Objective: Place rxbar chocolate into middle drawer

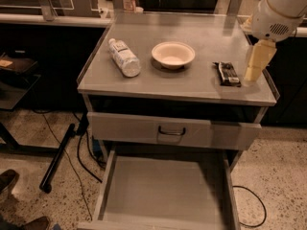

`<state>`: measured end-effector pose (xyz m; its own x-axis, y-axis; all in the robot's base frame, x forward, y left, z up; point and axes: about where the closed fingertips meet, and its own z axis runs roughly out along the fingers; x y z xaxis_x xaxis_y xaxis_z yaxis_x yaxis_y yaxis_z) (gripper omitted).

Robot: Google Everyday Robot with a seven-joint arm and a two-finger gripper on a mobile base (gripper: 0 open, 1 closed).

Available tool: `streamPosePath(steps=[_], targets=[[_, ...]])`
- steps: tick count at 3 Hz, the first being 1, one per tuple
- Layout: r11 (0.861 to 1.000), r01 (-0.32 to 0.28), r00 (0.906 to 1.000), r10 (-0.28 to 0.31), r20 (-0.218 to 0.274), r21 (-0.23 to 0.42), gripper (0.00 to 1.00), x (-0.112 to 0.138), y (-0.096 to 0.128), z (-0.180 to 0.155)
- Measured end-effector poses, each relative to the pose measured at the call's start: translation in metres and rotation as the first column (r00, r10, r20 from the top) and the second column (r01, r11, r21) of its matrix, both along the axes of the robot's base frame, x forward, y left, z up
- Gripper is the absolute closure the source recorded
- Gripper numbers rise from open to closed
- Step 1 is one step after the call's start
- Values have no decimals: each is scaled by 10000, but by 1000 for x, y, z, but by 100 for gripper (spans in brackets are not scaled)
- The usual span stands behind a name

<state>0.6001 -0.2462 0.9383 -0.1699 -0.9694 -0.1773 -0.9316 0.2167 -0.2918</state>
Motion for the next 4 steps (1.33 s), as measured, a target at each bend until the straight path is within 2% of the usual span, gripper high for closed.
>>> streamPosePath(steps=[1, 2, 3, 4], targets=[[9998, 152, 9996, -155, -254, -118, 0, 47, -31, -40], [9998, 175, 9995, -178, -271, -124, 0, 51, -33, -44], [10000, -47, 9999, 47, -91, -39, 0, 52, -30, -48], [9992, -351, 9994, 350, 16, 182, 0, 64, -23, -52]])
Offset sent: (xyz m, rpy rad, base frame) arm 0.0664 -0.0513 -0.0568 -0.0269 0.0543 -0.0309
